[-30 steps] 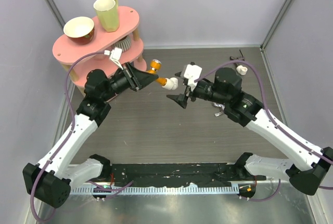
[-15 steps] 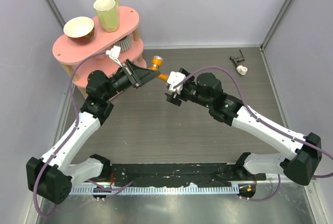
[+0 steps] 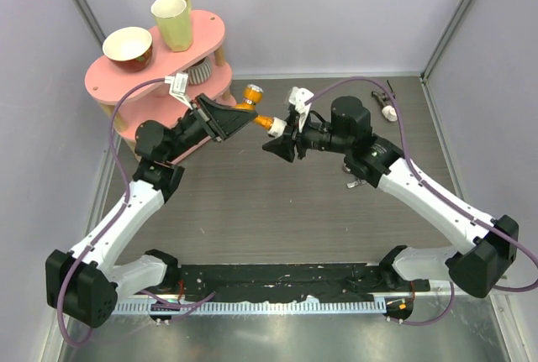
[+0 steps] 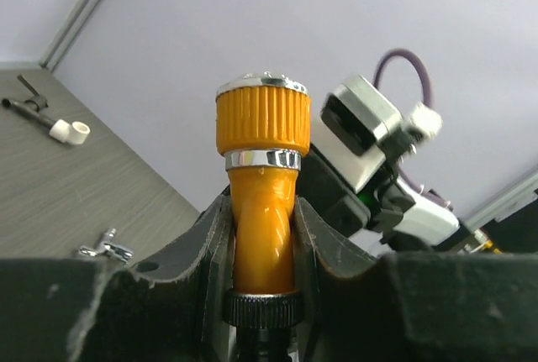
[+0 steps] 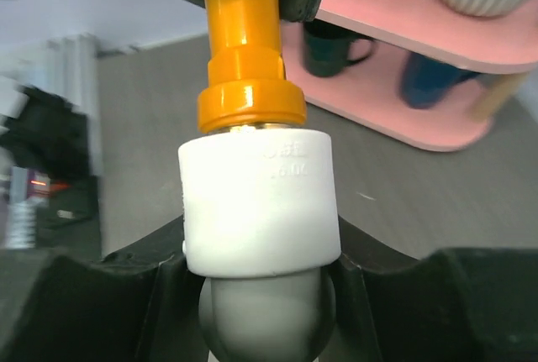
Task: Install the water faucets
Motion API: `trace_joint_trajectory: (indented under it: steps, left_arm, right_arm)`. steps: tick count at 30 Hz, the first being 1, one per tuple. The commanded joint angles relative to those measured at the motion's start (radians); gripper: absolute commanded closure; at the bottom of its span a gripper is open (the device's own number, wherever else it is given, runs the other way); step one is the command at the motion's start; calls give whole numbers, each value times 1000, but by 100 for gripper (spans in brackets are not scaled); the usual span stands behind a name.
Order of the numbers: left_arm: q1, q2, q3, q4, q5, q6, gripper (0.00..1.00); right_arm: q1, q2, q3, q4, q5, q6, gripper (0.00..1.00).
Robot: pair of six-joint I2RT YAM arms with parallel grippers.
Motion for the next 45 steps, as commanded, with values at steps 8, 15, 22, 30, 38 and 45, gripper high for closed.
trace_joint_trajectory:
  steps: [8,15,22,30,38,45]
  left_arm:
    - [-8,-86,-189,257,64,366,100]
    - [-9,-110,-171,167,-26,362,100]
    - [-9,-142,-114,-137,-278,213,100]
    - [-9,-116,-72,-197,-334,-5,100]
    - [-8,-92,-49,-197,-272,-55,100]
    - [-9,-53,-15,-177,-169,-78,100]
  right_arm:
    - [-197,113,84,623,-490,1055,99]
    - [-209,165,98,504,-464,1032,61]
    - [-215,66,120,91,-257,522,21]
    - [-212,-56,5,63,-142,171,17]
    - [-198,-90,-69,138,-134,-10,14]
    - [-187,-65,-75,194,-145,-32,15]
